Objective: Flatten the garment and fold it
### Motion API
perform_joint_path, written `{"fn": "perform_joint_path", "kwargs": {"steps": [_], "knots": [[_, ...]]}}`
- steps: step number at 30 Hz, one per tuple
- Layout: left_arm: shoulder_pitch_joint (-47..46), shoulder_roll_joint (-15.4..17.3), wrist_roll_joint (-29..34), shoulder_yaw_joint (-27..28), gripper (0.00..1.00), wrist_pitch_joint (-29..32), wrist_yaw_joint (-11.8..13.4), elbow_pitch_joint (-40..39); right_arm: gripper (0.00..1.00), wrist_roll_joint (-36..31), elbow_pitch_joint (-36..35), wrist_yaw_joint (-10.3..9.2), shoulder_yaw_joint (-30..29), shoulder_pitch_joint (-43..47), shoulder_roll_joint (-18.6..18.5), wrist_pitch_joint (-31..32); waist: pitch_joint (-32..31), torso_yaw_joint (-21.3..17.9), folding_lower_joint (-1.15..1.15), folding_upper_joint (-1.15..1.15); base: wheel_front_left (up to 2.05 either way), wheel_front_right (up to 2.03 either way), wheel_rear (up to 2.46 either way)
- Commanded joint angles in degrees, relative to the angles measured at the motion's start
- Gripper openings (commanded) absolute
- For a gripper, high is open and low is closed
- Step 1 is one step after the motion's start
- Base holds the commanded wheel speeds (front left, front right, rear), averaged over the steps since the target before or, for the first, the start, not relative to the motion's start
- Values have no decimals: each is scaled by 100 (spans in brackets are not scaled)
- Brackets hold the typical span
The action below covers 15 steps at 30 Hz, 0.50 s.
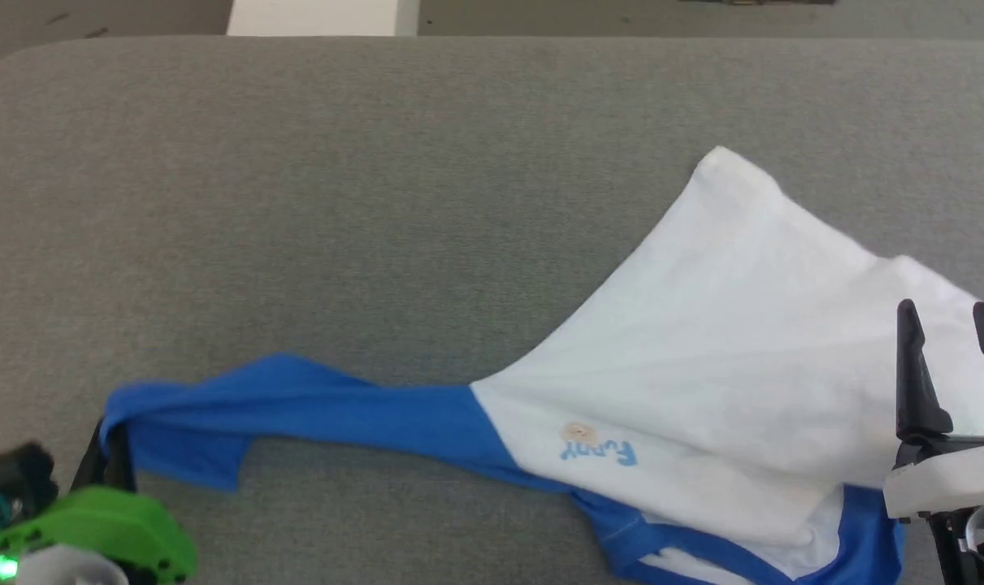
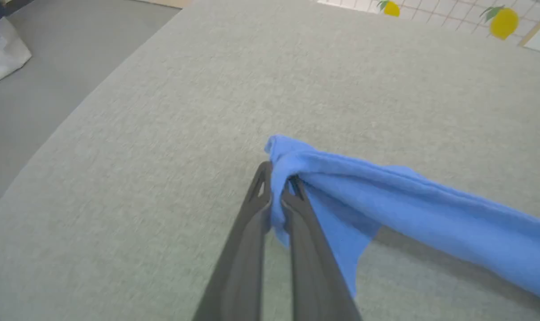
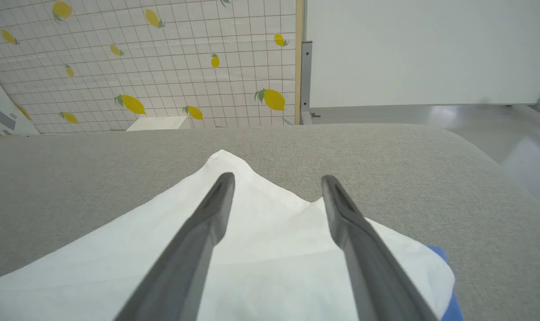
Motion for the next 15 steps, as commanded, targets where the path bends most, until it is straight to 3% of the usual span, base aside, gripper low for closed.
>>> {"fn": "perform_joint_path", "kwargs": {"steps": [1, 3, 5, 6, 15], "knots": [[171, -3, 0, 67, 0, -103, 90, 5, 100, -35, -32, -9, -5, 78, 6, 26, -109, 227, 0, 0, 0, 0, 0], [276, -78, 20, 29, 0, -176, 128, -1, 100, -51, -38, -9, 5, 86, 6, 61, -122, 299, 0, 0, 0, 0, 0], [235, -179, 10, -82, 72, -227, 95, -47, 100, -65, -39, -9, 32, 82, 6, 93, -143, 355, 0, 0, 0, 0, 0], [171, -219, 7, -158, 100, -245, 50, -76, 100, -69, -38, -9, 44, 76, 6, 106, -158, 380, 0, 0, 0, 0, 0], [-987, -161, 346, -794, 100, -241, -423, -711, 100, -70, -85, -9, 118, 31, 6, 162, -138, 311, 0, 0, 0, 0, 0]]}}
